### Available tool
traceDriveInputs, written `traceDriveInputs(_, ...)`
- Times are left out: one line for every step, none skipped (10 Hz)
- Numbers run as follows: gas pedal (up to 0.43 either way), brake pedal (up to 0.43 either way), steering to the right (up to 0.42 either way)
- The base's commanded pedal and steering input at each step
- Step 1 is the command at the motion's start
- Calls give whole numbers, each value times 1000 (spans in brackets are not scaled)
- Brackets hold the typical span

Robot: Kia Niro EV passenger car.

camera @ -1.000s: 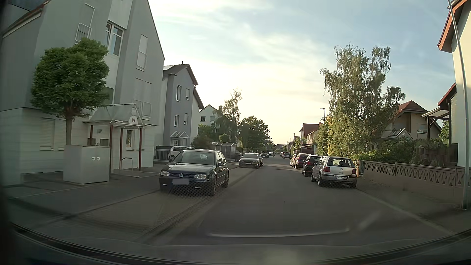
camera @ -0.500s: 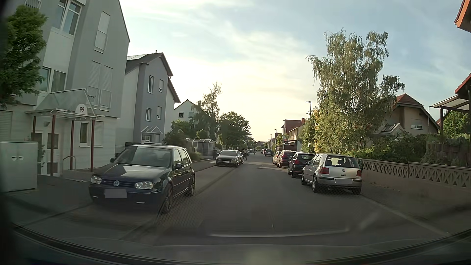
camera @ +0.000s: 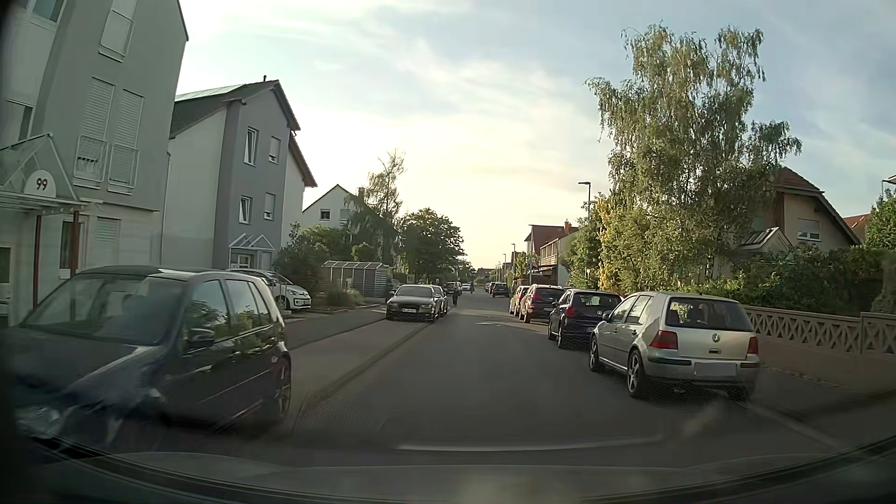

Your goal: Follow the waypoints while adhering to traffic rules and regulations

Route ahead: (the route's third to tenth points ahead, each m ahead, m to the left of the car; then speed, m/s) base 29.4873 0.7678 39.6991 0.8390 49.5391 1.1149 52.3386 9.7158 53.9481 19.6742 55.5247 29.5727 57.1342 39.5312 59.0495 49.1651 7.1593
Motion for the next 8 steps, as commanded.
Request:
traceDriveInputs(79, 30, 8)
traceDriveInputs(79, 30, 6)
traceDriveInputs(28, 30, 5)
traceDriveInputs(0, 30, 4)
traceDriveInputs(0, 30, 4)
traceDriveInputs(0, 30, 5)
traceDriveInputs(0, 30, 5)
traceDriveInputs(0, 30, 5)
